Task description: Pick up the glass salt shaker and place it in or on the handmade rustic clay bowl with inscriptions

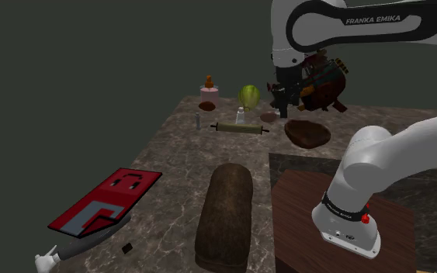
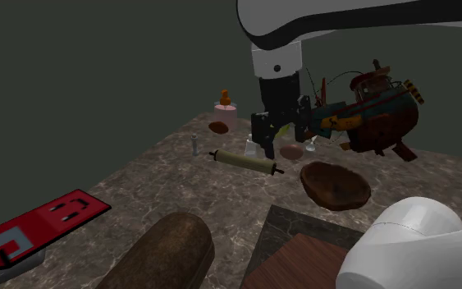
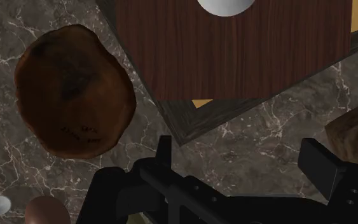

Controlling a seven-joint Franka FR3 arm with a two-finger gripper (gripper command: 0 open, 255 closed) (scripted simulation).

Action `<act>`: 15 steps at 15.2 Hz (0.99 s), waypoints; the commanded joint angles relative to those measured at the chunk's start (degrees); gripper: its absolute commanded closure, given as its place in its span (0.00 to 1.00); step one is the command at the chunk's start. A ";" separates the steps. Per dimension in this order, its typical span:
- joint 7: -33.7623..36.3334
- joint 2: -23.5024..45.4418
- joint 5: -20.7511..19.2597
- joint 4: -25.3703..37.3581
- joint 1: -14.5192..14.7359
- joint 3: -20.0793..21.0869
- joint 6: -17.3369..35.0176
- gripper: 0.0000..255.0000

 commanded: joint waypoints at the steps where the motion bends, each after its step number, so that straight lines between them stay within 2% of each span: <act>1: 0.00 0.00 0.00 0.00 0.00 0.00 0.00 0.00; 8: -5.64 14.27 -2.26 5.27 -1.51 -6.09 9.22 0.00; 15: -11.82 29.84 -1.39 14.25 -2.27 -11.23 15.75 0.00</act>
